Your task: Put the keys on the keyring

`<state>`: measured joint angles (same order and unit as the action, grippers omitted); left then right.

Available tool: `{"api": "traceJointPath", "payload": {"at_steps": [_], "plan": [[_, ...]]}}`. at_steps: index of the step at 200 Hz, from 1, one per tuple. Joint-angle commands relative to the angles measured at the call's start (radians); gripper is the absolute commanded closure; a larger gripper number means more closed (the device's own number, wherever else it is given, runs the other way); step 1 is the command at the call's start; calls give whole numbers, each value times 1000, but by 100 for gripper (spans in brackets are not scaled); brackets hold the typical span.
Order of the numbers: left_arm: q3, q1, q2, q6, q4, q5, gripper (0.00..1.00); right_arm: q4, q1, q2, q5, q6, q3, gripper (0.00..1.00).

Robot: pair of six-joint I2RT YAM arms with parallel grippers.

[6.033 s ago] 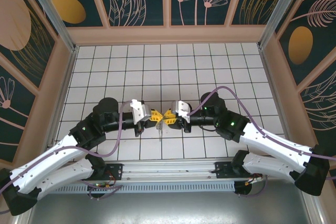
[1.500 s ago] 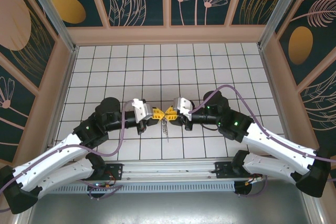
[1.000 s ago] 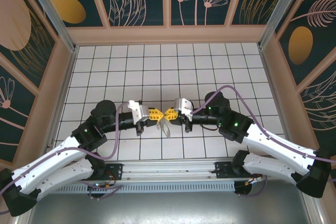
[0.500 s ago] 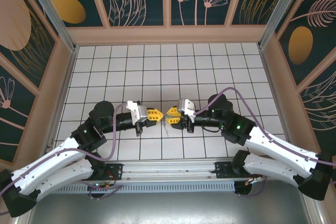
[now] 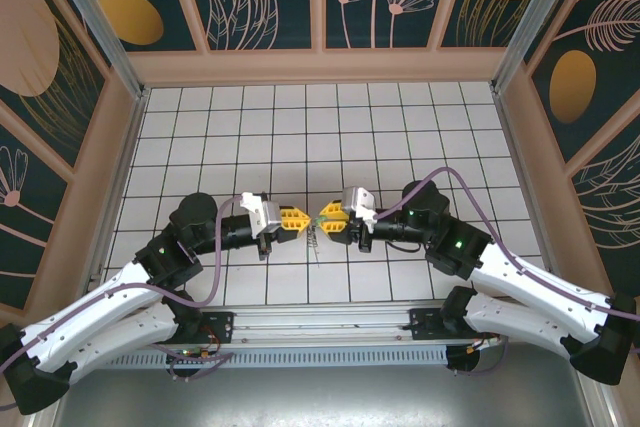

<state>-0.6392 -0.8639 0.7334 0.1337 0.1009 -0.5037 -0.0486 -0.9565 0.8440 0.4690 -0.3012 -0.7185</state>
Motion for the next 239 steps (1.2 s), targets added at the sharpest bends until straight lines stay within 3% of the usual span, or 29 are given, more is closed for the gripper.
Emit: {"api": "traceJointPath", "payload": {"at_steps": [1, 102, 155, 208, 239], "plan": [[-22, -1, -18, 22, 15, -10, 100, -18, 4, -11, -13, 7, -18, 97], [-35, -1, -41, 21, 36, -37, 100, 25, 11, 81, -51, -5, -9, 100], [-25, -1, -38, 17, 48, -30, 100, -5, 9, 82, 9, -9, 1, 100], [-22, -1, -39, 22, 40, 4, 100, -48, 10, -37, -70, 54, 96, 64], [-27, -1, -37, 28, 27, 6, 100, -57, 10, -87, -82, 80, 102, 57]]}}
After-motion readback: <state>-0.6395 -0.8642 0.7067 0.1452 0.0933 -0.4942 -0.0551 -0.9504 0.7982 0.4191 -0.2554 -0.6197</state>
